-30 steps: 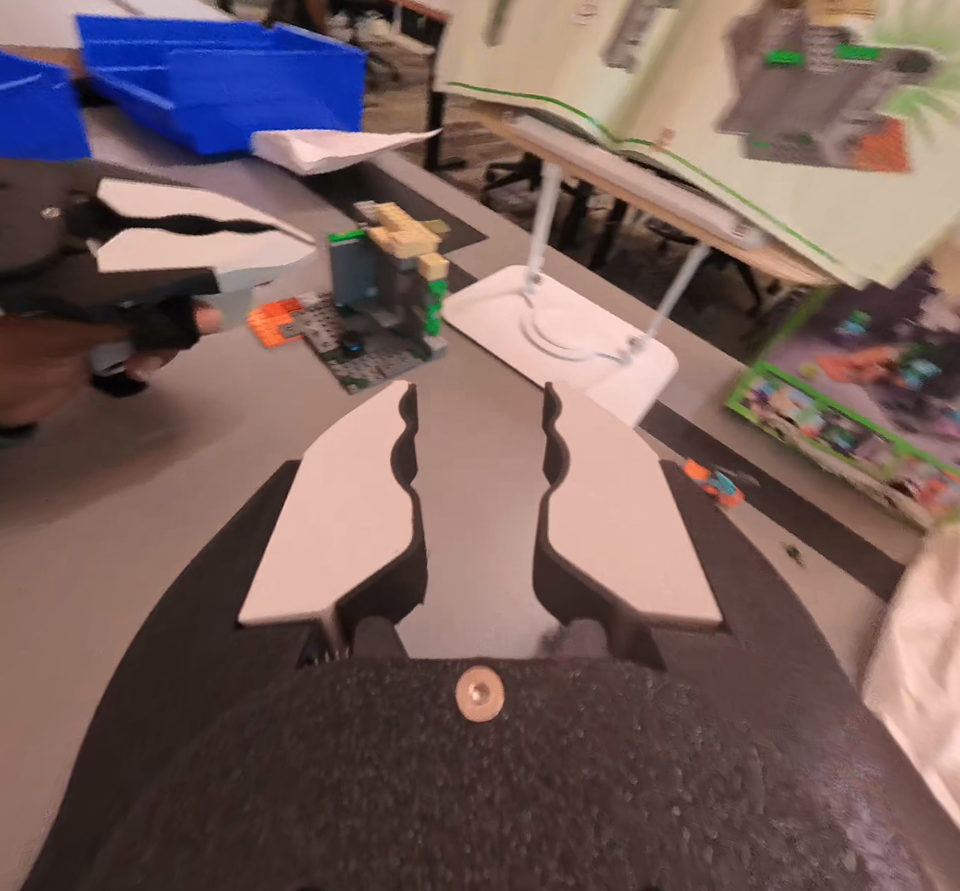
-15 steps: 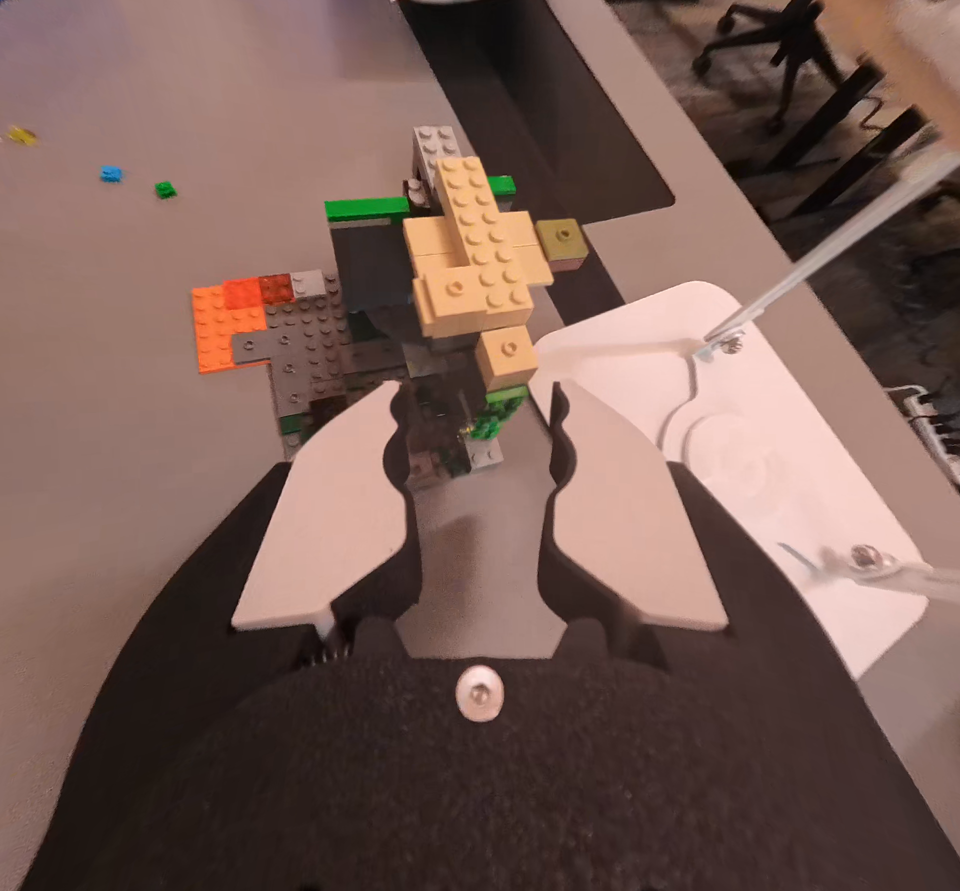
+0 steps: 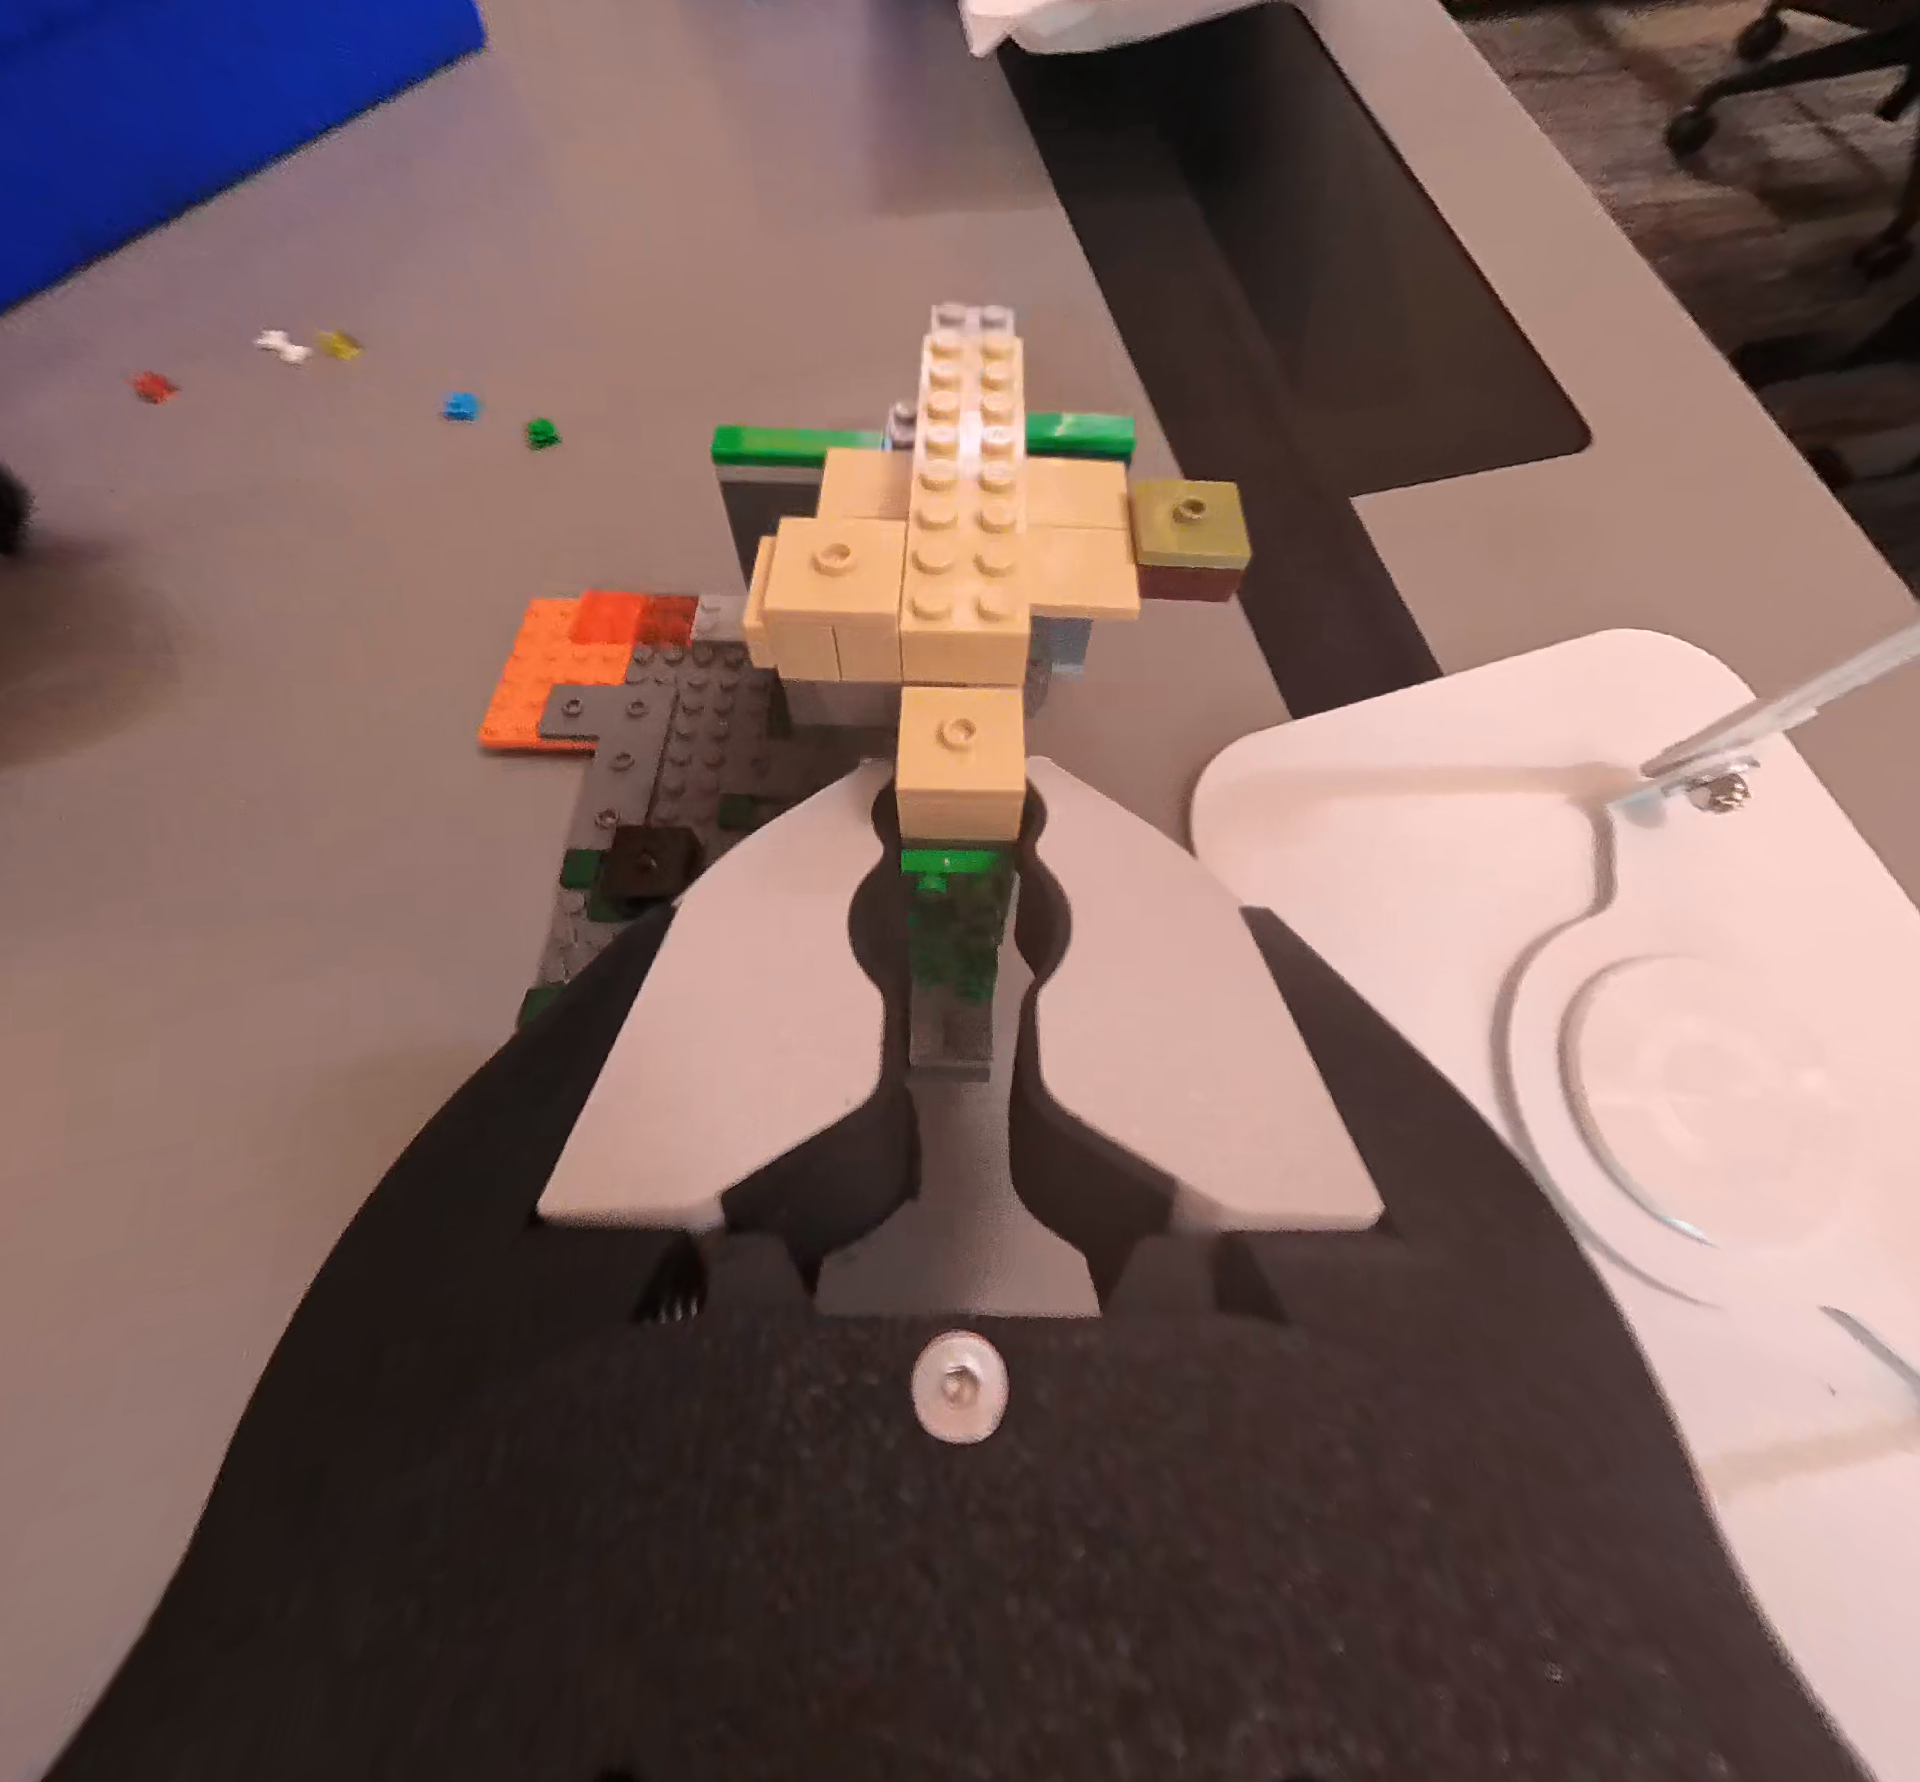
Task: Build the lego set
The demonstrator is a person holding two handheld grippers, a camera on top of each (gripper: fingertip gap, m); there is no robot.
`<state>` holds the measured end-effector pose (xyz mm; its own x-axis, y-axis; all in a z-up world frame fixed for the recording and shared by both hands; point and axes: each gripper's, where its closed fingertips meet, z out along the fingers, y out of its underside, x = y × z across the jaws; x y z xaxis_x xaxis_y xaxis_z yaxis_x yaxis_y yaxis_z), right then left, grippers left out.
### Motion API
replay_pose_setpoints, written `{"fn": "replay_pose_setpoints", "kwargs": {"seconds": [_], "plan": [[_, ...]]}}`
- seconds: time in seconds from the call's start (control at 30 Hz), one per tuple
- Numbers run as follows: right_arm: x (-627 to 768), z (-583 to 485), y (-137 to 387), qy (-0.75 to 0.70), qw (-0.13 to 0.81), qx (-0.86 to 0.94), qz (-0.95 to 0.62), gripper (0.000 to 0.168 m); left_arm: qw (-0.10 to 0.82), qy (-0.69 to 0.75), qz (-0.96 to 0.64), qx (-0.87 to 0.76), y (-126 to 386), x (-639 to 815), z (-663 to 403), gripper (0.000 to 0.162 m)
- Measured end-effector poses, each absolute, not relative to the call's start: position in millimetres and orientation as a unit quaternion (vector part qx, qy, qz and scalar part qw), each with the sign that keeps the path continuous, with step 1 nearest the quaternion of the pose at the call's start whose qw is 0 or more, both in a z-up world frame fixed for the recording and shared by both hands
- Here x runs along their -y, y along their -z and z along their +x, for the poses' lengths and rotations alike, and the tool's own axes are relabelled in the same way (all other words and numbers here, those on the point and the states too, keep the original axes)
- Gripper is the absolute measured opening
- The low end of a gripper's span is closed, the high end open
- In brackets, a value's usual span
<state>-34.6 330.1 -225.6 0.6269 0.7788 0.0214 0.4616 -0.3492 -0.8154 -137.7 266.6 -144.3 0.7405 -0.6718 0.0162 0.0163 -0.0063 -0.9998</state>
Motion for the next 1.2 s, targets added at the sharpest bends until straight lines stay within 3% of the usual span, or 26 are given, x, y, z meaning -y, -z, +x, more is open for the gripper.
{"fn": "replay_pose_setpoints", "kwargs": {"seconds": [0.3,0.93,1.2], "plan": [[-228.1,-41.0,191.3,-0.248,0.398,0.460,-0.754,0.017,0.667,0.265,-0.653,-0.242,138.4,-263.6,-139.7,0.000],[-143.6,-29.1,239.6,-0.219,0.403,0.439,-0.773,0.019,0.651,0.257,-0.623,-0.350,155.0,-232.0,-97.7,0.000],[-147.0,-15.0,228.7,-0.148,0.420,0.410,-0.796,0.028,0.633,0.264,-0.628,-0.368,164.7,-227.1,-90.9,0.000]]}}
